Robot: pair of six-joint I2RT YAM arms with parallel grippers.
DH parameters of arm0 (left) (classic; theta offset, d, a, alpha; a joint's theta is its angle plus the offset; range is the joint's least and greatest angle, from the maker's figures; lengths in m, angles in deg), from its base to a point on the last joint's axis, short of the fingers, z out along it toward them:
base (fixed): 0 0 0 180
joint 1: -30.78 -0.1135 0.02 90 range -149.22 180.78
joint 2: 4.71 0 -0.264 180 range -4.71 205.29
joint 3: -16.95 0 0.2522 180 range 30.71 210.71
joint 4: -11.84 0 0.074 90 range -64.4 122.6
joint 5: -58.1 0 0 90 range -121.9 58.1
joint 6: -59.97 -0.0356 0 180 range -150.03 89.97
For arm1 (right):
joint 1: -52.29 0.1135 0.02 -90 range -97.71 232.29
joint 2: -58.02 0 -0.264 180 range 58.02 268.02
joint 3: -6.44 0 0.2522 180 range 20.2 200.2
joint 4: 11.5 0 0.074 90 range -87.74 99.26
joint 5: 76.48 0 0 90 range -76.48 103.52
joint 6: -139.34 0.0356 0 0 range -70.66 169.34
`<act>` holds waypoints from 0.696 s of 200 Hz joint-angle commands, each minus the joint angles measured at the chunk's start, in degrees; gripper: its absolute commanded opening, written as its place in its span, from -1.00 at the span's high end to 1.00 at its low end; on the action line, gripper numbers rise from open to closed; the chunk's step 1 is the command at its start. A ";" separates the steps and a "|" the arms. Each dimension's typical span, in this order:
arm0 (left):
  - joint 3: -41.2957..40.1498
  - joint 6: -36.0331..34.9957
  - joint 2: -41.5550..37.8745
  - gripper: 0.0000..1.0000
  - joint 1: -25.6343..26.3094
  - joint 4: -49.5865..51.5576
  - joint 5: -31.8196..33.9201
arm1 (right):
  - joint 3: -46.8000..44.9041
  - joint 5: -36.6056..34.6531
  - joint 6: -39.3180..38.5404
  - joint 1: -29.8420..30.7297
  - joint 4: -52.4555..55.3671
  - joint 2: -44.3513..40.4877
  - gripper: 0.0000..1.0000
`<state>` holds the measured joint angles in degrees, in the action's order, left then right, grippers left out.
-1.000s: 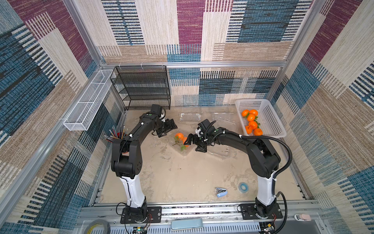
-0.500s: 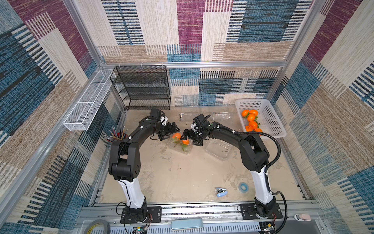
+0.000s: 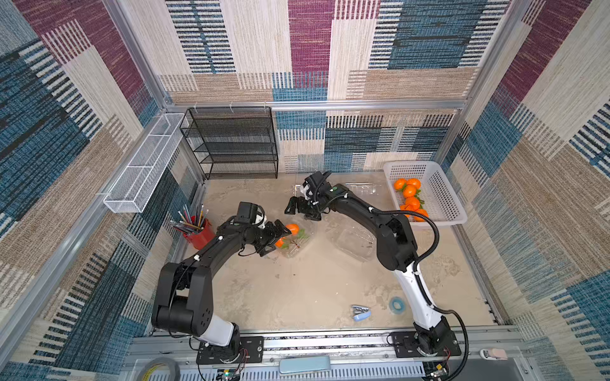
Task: Take oranges out of containers
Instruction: Adjust the packing box at the center of the board.
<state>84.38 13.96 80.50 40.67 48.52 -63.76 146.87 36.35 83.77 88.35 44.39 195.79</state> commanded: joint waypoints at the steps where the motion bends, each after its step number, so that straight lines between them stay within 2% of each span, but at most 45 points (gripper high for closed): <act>1: -1.67 3.55 -3.98 -0.87 -0.07 -0.23 1.96 | 7.19 -4.37 -6.04 -0.10 9.39 2.32 -0.97; 17: -1.91 4.38 -6.82 -0.88 -0.05 2.39 4.05 | 8.70 -6.81 -8.02 -0.59 11.37 1.14 -0.97; 33: -1.11 4.64 -8.50 -0.89 -0.05 6.14 6.59 | 5.82 -7.97 -9.24 -1.06 10.41 -2.79 -0.97; 67: 3.98 1.76 -8.78 -0.92 -0.09 15.29 12.29 | -10.72 -5.10 -7.67 -1.47 3.34 -16.09 -0.97; 88: 8.65 -1.10 -5.78 -1.00 -0.05 18.89 12.79 | -26.51 1.65 -2.41 -1.34 -5.90 -24.31 -0.97; 107: 13.17 -3.78 -1.73 -0.98 -0.04 21.79 13.05 | -37.52 4.85 2.61 -0.41 -13.82 -28.88 -0.97; 139: 19.88 -8.44 6.50 -0.98 -0.13 24.98 11.98 | -43.62 5.19 7.26 2.38 -18.63 -30.37 -0.97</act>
<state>101.01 10.94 83.21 40.57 68.86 -51.63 105.89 38.65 85.04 89.35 35.21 166.68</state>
